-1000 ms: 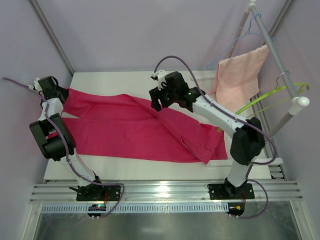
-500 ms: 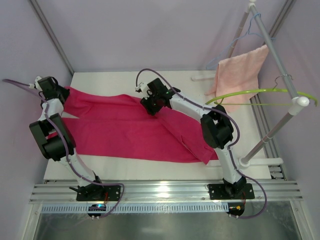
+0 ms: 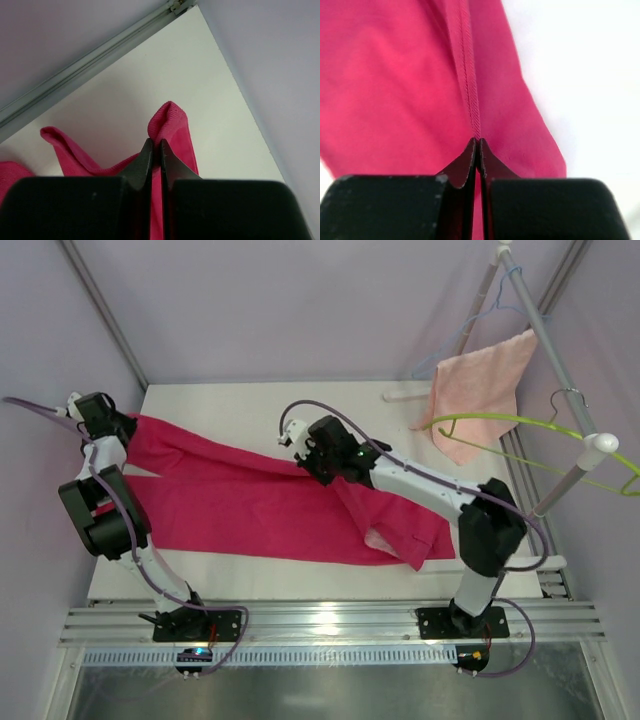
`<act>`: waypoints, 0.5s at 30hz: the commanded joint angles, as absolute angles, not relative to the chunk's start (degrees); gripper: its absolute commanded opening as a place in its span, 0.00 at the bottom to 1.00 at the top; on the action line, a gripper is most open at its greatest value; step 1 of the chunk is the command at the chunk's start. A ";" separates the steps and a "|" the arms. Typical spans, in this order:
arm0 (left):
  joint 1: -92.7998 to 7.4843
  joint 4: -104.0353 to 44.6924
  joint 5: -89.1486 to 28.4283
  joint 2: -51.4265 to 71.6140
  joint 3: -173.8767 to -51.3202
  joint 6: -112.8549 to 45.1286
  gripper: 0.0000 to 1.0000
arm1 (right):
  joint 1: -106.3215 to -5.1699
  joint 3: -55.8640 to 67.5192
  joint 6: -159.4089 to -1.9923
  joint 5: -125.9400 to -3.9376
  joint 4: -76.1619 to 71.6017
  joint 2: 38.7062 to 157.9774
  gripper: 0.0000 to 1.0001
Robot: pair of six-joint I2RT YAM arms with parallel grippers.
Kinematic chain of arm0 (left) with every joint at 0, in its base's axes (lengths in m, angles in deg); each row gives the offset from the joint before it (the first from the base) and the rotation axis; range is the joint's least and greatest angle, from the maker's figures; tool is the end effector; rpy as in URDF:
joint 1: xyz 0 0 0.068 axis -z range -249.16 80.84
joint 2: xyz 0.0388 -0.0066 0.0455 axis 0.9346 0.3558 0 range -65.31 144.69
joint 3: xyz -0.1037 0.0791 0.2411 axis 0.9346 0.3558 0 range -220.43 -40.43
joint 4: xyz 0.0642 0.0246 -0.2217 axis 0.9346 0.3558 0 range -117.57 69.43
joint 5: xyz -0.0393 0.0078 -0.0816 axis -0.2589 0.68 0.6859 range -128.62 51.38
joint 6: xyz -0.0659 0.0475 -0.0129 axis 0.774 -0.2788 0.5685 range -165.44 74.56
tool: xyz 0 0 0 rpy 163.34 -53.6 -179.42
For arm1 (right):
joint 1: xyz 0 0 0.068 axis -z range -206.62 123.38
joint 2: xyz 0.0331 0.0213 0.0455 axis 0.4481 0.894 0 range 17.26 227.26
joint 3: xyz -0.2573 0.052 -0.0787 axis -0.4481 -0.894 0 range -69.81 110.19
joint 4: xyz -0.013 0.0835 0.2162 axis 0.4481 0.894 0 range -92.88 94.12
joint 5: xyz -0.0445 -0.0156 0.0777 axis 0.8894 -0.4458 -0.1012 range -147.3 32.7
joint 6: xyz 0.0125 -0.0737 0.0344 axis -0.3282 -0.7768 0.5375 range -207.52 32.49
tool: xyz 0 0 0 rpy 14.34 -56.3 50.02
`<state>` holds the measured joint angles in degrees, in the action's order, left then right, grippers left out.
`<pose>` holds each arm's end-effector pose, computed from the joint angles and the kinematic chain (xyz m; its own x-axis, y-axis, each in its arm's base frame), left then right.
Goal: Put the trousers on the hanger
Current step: Fold the trousers
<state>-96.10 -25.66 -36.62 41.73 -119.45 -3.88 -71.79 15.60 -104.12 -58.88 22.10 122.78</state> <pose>0.3938 0.1973 0.2473 -0.0503 -0.7693 -0.6369 -0.6138 0.5269 -0.5879 0.2911 0.2956 0.2490 -0.2720 -0.6788 -0.6821 -0.8352 0.5186 -0.1831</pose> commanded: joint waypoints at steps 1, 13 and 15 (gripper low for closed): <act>-97.11 -26.44 -40.81 41.92 -120.77 -3.00 0.00 | -75.82 7.30 -101.86 -57.91 16.21 112.46 0.04; -97.11 -21.25 -46.35 35.16 -111.19 1.31 0.15 | -84.62 -15.48 -89.28 -63.18 3.82 110.95 0.04; -97.11 -20.54 -45.83 33.48 -109.87 2.63 0.21 | -84.98 -17.67 -88.05 -64.23 2.32 110.87 0.04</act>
